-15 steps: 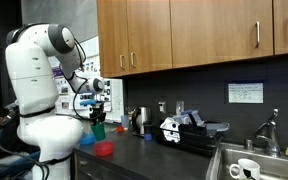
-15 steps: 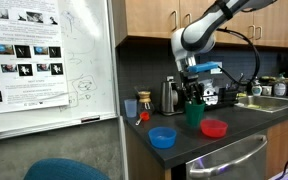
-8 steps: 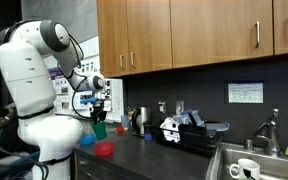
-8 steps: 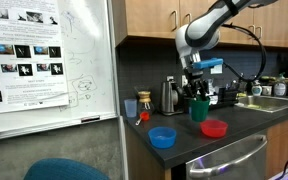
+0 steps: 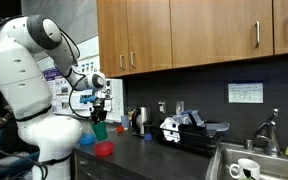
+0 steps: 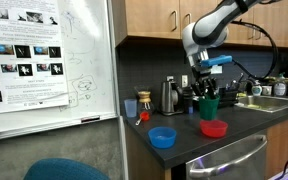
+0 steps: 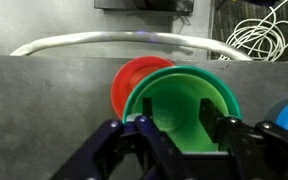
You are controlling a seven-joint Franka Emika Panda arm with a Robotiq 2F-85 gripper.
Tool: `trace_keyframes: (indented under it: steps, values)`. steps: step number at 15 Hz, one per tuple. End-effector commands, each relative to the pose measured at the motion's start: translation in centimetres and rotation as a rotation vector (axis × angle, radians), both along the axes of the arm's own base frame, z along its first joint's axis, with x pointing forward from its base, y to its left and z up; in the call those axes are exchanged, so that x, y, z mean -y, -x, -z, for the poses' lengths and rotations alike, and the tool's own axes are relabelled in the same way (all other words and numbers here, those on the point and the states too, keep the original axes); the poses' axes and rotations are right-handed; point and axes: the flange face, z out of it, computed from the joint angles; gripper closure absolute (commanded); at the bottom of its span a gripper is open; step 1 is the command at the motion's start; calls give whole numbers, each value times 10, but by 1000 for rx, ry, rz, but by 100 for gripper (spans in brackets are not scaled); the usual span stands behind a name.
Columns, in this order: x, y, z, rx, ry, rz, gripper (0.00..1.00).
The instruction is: Move the green cup to the right
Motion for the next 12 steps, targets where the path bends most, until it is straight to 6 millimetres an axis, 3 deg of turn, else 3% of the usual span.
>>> trace_keyframes:
  steps: [1,12]
  values:
    - [15,15,-6,-1,-5,18,21]
    - [58,32,-15,16,-9,106,21]
